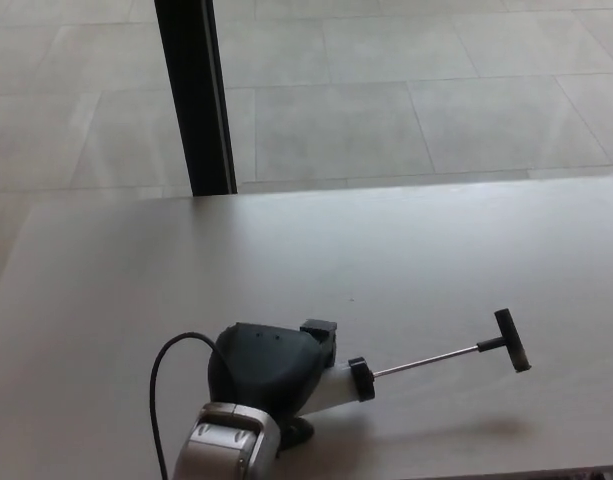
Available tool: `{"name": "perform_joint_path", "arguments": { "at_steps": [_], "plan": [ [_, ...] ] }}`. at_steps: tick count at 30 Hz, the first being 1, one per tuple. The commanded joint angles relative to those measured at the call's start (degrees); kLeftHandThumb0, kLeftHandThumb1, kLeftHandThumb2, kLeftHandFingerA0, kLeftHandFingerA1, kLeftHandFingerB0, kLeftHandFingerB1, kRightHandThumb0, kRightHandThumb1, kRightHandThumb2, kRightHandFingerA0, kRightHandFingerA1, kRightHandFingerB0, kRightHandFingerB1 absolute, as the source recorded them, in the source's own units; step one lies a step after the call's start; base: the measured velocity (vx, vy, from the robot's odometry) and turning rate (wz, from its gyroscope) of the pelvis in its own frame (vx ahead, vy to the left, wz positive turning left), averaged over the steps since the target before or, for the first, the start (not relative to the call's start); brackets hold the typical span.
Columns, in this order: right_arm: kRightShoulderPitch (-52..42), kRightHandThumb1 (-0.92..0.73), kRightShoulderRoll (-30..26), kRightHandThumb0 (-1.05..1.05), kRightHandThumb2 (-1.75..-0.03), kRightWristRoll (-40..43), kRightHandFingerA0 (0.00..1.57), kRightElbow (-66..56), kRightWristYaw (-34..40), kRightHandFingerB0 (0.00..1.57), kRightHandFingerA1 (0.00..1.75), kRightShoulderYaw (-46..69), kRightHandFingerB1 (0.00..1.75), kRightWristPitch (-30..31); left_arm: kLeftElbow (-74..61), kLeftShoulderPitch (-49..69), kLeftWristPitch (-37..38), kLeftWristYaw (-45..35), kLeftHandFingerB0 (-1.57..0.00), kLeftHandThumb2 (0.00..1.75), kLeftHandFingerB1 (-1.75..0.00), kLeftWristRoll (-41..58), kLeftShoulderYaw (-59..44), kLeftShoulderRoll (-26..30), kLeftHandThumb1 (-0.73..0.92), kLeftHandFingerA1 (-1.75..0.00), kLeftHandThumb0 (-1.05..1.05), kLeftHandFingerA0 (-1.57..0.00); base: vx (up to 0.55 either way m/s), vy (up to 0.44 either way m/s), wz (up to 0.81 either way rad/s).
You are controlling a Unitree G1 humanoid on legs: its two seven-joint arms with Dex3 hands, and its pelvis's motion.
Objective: The robot uses its left hand to lift the air pump kept on the middle of the desk and use the right hand to compress the handle
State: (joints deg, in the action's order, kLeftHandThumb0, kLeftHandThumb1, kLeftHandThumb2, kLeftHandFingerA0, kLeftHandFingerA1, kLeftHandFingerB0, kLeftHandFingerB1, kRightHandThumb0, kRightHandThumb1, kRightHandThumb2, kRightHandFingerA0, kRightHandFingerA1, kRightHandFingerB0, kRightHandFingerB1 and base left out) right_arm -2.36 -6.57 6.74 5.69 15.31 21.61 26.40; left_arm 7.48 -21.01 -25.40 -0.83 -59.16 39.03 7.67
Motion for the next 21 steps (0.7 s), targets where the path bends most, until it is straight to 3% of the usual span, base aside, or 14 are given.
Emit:
{"name": "perform_joint_path", "arguments": {
  "at_steps": [1,4,8,9,10,13,18,19,21],
  "plan": [
    [26.98,-0.92,-8.81,-0.77,-0.72,-2.95,0.28,-16.52,-18.93,0.24,0.49,-17.94,0.35,-8.29,-5.24,1.18,10.72,11.78,-0.64,1.07,-1.62,5.09,-7.28,3.24,0.60,-1.75,-0.12,-0.88,0.00,0.000,0.00],
    [28.77,-0.92,-8.96,-0.80,-0.74,-3.19,0.28,-14.49,-20.52,0.26,0.47,-19.39,0.34,-8.19,-6.90,1.07,12.52,11.84,-0.68,1.03,-1.49,4.27,-7.52,4.89,0.60,-1.75,-0.11,-0.85,0.00,0.000,0.00],
    [29.52,-0.92,-8.89,-0.81,-0.74,-2.64,0.27,-14.00,-21.32,0.25,0.45,-20.13,0.33,-7.93,-7.01,0.53,13.74,12.28,-0.70,1.04,-1.47,4.13,-7.96,5.86,0.59,-1.75,-0.12,-0.83,0.00,0.000,0.00],
    [29.95,-0.92,-8.77,-0.81,-0.74,-2.58,0.27,-13.41,-21.61,0.25,0.45,-20.48,0.33,-8.02,-7.11,0.54,13.93,12.64,-0.70,1.04,-1.47,3.88,-8.09,6.19,0.59,-1.75,-0.12,-0.83,0.00,0.000,0.00],
    [30.50,-0.92,-8.05,-0.81,-0.72,-2.65,0.28,-12.10,-22.09,0.26,0.47,-21.17,0.33,-9.19,-8.30,0.41,13.08,11.49,-0.64,1.04,-1.58,4.42,-9.22,6.01,0.60,-1.75,-0.11,-0.83,0.00,0.000,-0.78],
    [31.16,-0.92,-6.70,-0.82,-0.73,-2.83,0.28,-10.37,-22.23,0.27,0.50,-22.06,0.34,-10.61,-10.99,0.74,13.27,9.89,-0.66,1.06,-1.59,5.74,-11.27,6.67,0.59,-1.75,-0.09,-0.81,0.00,0.000,-0.02],
    [27.76,-0.92,-4.18,-0.75,-0.76,-1.11,0.28,-13.16,-17.08,0.24,0.50,-19.31,0.37,-7.98,-12.30,1.23,14.56,9.27,-0.71,1.12,-1.54,6.54,-12.60,7.31,0.55,-1.75,-0.06,-0.82,0.00,0.000,-0.02],
    [25.21,-0.92,-3.34,-0.77,-0.75,-0.70,0.33,-14.11,-14.14,0.32,0.51,-17.36,0.35,-6.58,-13.04,1.60,14.10,8.21,-0.68,1.02,-1.57,5.70,-12.48,8.10,0.60,-1.75,-0.09,-0.77,0.00,0.000,0.00],
    [21.53,-0.92,-3.64,-0.73,-0.74,1.11,0.29,-14.64,-12.75,0.27,0.49,-13.52,0.37,-6.05,-12.37,1.49,14.84,9.21,-0.69,1.04,-1.57,5.39,-12.40,8.02,0.57,-1.75,-0.10,-0.80,0.00,0.000,0.00]
  ]
}}
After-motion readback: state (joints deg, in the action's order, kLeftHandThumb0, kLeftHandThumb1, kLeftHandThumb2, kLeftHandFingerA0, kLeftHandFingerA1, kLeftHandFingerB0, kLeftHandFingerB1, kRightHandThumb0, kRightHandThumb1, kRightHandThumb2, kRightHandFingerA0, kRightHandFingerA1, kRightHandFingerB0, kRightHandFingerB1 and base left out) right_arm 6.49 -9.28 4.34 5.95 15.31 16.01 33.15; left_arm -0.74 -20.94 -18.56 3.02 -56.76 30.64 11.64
